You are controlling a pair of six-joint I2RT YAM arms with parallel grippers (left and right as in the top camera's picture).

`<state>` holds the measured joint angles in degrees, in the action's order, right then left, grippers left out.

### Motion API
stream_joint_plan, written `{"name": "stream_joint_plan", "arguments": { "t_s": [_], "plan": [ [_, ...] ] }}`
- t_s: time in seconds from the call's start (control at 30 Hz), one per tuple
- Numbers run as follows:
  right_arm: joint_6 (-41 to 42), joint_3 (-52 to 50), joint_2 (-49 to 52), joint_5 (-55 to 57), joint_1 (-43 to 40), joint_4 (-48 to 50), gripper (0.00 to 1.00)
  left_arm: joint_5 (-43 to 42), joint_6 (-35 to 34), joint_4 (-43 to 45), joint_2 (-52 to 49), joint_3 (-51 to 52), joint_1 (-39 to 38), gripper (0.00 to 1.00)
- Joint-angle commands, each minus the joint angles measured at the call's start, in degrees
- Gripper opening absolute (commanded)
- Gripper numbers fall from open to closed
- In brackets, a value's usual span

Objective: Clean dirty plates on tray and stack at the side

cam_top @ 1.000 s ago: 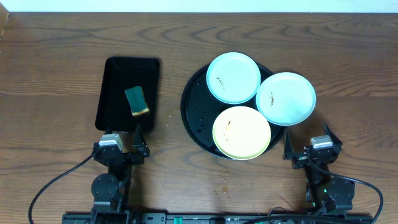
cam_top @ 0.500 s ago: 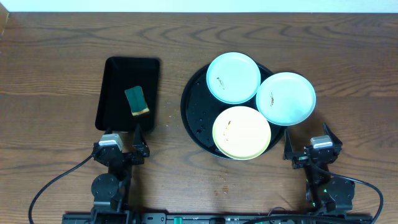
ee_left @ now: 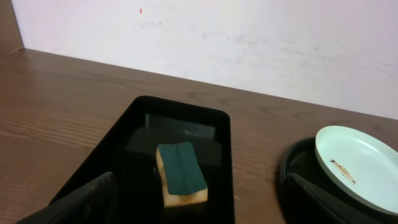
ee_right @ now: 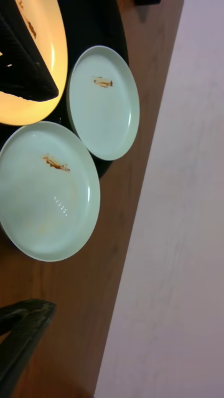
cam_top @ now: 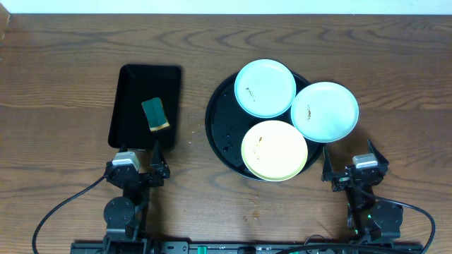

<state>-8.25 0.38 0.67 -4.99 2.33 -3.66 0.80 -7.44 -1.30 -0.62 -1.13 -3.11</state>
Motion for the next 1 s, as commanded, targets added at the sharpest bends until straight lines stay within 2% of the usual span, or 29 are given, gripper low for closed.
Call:
{"name": "stream_joint_plan", "arguments": {
  "t_s": [0.0,0.13,0.27,0.4,0.5,0.63,0.77,0.97],
  "plan": [
    [-0.79,-0.07,-0.35,0.44,0.74,-0.28,0.99,-1.31,0.72,-1.77,0.39,0.04,-0.09,0.84],
    [-0.79,-0.07,-0.35,0.44,0.74,-0.28,0.99,-2.32,-4.15,-8.00,-0.44,-7.34,-0.09,0.84],
    [-0.81,-0.07,-0.35,0.44,0.74,-0.28,0.99,-2.34,-4.44,-17.62,-7.30,-21.75,-0.09,0.84],
    [-0.79,-0.07,-0.35,0.44,0.74,-0.28,0.99,-9.05,-3.10,-29.73,-20.17,-40.22,-0.09,0.84],
    [-0.79,-0.07,-0.35,0.44,0.74,-0.28,0.99,-17.73,-0.90,-43.36,-32.24,-56.50,-0.09,0.84],
    [-0.79,-0.07,-0.35,0.44,0.74,-0.28,0.99,-23.10,-0.94,-60.33,-45.79,-73.42,-0.09,0.84],
    [-0.79,-0.07,-0.35,0.44,0.74,-0.28,0.99,-27.28,-0.96,-69.11,-54.01,-81.18,-0.09,0.84],
    [1.81,-0.07,-0.35,-2.21,0.74,0.00,0.99,-27.34,-0.94,-74.31,-58.38,-81.44,-0.09,0.84]
  ]
}}
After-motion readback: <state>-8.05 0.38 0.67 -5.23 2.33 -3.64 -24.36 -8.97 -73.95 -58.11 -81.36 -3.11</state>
